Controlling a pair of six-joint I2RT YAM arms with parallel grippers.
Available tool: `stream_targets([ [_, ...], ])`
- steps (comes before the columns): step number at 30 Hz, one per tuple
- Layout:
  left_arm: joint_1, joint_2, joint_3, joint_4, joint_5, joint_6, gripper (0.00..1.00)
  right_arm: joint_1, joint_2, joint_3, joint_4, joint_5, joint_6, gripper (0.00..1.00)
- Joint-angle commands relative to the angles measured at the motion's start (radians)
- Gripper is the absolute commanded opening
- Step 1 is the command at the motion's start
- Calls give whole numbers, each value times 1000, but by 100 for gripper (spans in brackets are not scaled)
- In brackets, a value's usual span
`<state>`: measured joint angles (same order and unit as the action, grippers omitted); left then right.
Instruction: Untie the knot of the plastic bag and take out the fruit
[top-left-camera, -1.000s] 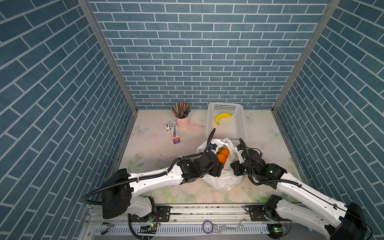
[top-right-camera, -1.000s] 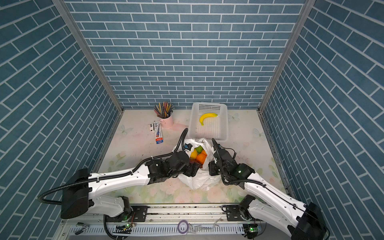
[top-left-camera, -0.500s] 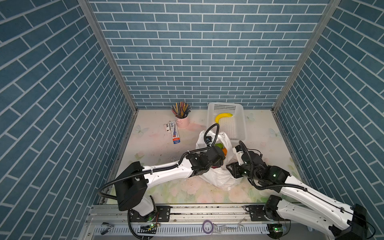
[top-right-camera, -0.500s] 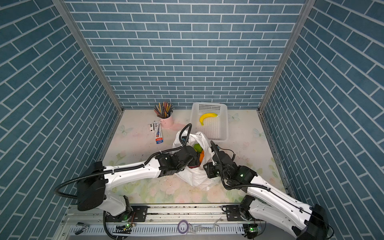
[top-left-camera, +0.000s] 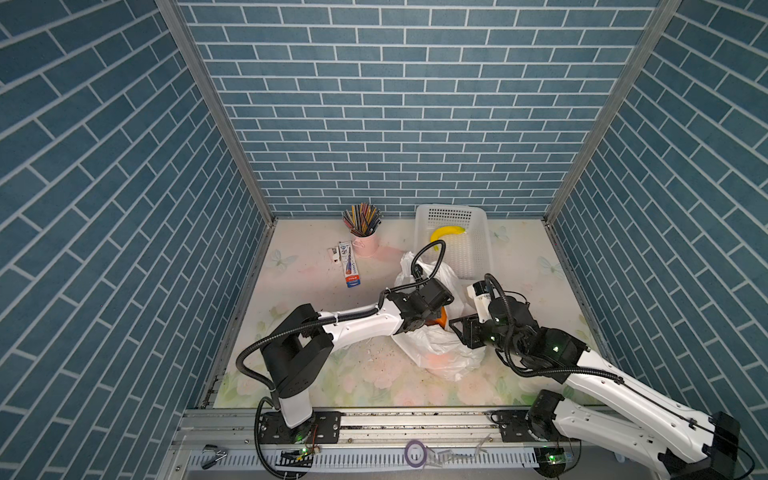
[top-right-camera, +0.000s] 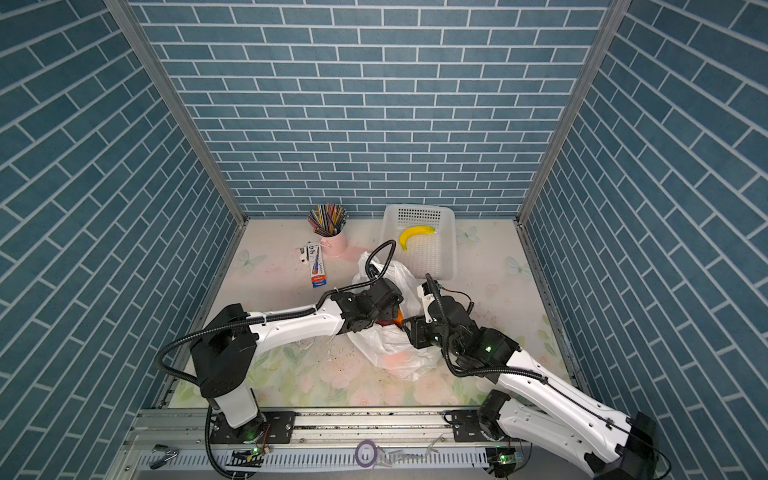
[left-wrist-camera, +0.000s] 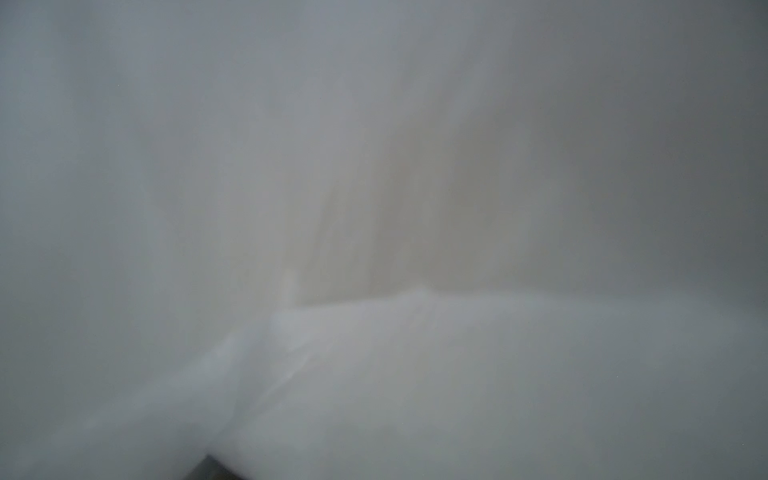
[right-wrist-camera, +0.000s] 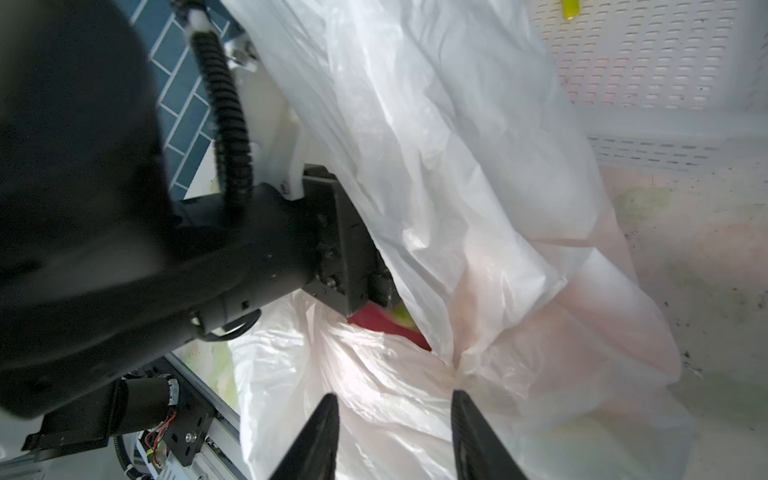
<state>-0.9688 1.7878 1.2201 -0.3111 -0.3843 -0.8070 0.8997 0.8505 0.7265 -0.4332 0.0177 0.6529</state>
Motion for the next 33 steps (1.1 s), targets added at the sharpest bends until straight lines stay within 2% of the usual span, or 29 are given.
stream_targets([
  [1,15,43,35,-29,25,35,81,5,-13,25,7,1,0,49],
  [12,42,143,37,-20,68,61,81,5,-7,31,30,6,-10,59],
  [14,40,153,39,-20,67,66,78,4,-7,34,25,12,-12,59],
  [19,43,147,30,-4,80,74,60,5,-11,34,11,50,-4,60],
  [23,42,114,5,21,101,85,56,5,-13,22,23,93,-2,68],
  [27,41,73,-28,62,137,109,51,3,-3,3,83,105,-47,85],
  [33,41,31,-50,63,160,121,47,-8,50,-19,170,113,-135,87],
])
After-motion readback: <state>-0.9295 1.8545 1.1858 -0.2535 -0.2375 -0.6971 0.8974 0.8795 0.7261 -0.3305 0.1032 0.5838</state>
